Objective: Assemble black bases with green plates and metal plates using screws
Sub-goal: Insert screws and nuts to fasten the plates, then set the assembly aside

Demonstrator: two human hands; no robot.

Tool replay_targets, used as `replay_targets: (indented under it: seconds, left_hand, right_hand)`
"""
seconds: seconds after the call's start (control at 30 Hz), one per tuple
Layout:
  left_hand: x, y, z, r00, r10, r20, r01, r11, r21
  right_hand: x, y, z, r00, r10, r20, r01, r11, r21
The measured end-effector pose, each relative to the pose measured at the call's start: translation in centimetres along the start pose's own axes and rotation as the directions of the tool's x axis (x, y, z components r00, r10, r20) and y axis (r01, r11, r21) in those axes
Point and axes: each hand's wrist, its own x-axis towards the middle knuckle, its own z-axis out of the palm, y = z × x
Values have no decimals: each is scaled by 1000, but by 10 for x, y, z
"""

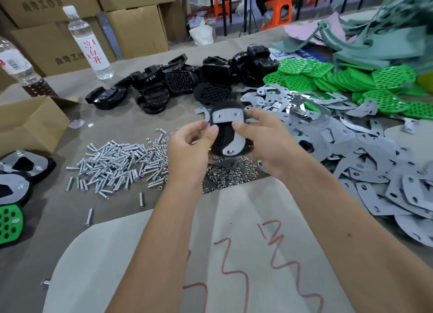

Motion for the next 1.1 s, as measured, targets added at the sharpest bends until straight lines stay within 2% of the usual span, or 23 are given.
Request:
replay_targets:
  seconds: [0.07, 0.1, 0.17, 0.2, 0.27, 0.33, 0.37, 0.5, 0.63, 0.73, 0.77, 0.8, 0.87, 1.0, 1.1]
  left_hand:
    - [-3, -1, 19, 992, 127, -4, -122, 959, 257]
    - [-7, -1, 29, 975, 210, 66, -218, 882, 417]
    - [-18, -2, 51, 936, 233, 262, -348, 706, 617]
    - [-23, -2, 62, 928, 197, 318, -367, 638, 677]
    - [-31, -3, 83, 937, 115, 330, -341, 508, 791]
    - [-34, -4, 101, 955, 76, 286, -291, 402, 868]
    - [-34, -6, 108, 962, 77, 261, -270, 391, 880]
    - [-29, -9, 116, 985, 27, 168, -158, 507, 847]
    - [-17, 2, 94, 985, 0, 170, -129, 652, 747]
    - [-3, 9, 60, 992, -5, 124, -54, 884, 465]
    - [1, 10, 46, 995, 6, 97, -41, 929, 368]
    - [4, 10, 32, 996, 29, 79, -53, 947, 317]
    - [10, 7, 8, 996, 72, 54, -85, 943, 322]
    - [19, 1, -7, 998, 58, 10, -58, 940, 337]
    - [21, 3, 6, 995, 64, 75, -85, 941, 327]
  right_hand:
    - [8, -6, -18, 977, -18, -214, 30, 998, 54]
    - [10, -9, -28, 946, -44, -320, 67, 996, 61]
    - [12, -15, -46, 859, -79, -506, 125, 991, 58]
    - [11, -18, -54, 813, -84, -577, 140, 989, 52]
    - [12, -20, -65, 749, -86, -657, 165, 984, 59]
    - [13, -21, -70, 728, -41, -684, 163, 980, 114]
    - [14, -21, -70, 728, -23, -685, 160, 978, 137]
    - [11, -22, -66, 752, -29, -658, 181, 970, 164]
    - [8, -25, -66, 775, -33, -631, 183, 968, 174]
    - [6, -27, -59, 822, -84, -564, 179, 977, 114]
    - [6, -27, -54, 834, -109, -541, 181, 980, 81]
    - [6, -26, -50, 841, -131, -524, 178, 983, 40]
    - [7, -24, -42, 846, -165, -506, 171, 985, -36]
    - [8, -18, -35, 847, -173, -503, 150, 985, -86]
    - [10, -15, -34, 867, -154, -475, 127, 988, -89]
